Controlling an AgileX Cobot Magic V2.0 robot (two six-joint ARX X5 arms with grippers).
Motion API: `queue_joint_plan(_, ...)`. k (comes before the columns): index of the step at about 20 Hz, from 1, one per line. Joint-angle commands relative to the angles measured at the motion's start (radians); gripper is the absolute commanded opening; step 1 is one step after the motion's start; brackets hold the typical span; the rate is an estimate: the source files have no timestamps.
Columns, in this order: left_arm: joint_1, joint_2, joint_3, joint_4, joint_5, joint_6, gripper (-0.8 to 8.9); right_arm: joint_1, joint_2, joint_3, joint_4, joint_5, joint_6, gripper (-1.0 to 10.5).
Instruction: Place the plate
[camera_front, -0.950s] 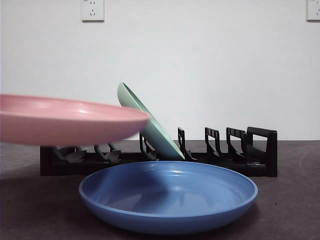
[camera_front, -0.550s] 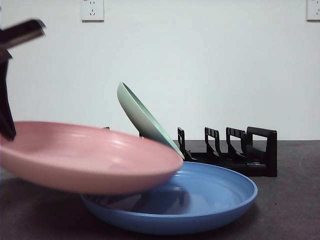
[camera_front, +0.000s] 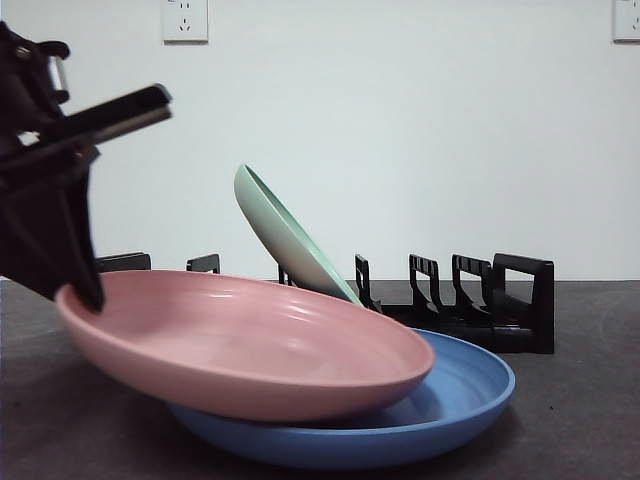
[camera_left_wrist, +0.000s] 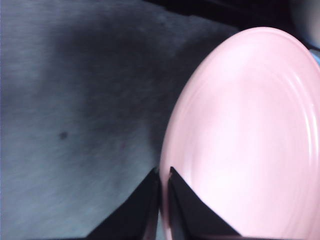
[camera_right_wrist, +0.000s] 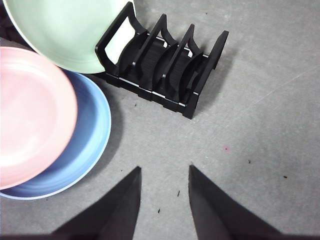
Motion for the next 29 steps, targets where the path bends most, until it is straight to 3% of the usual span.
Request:
queue_joint_plan(1, -0.014, 0.04, 0.027, 0.018, -0.002, -0.022, 0.11, 0.004, 0.005, 0.008, 0.004, 0.0, 0.011, 1.5)
queue_joint_plan(11, -0.043, 0.15, 0.067, 0.066, 0.033, -0.015, 0.15, 0.004, 0.005, 0.008, 0.01, 0.0, 0.011, 1.5)
queue_joint_plan(15, -0.048, 0.149, 0.067, 0.063, 0.033, -0.015, 2.23, 0.004, 0.005, 0.008, 0.01, 0.0, 0.011, 1.5)
queue_joint_plan(18, -0.048, 0.117, 0.07, 0.042, 0.033, -0.009, 2.3, 0.004, 0.005, 0.007, 0.01, 0.0, 0.011, 1.5)
queue_joint_plan(21, -0.017, -0.002, 0.095, -0.039, 0.029, 0.09, 3.03, 0.004, 0.005, 0.007, 0.01, 0.0, 0.011, 1.5)
queue_joint_plan(29, 0.281, -0.528, 0.113, -0.38, 0.011, 0.555, 3.07, 0.005, 0.019, 0.008, 0.012, -0.068, 0.045, 1.5)
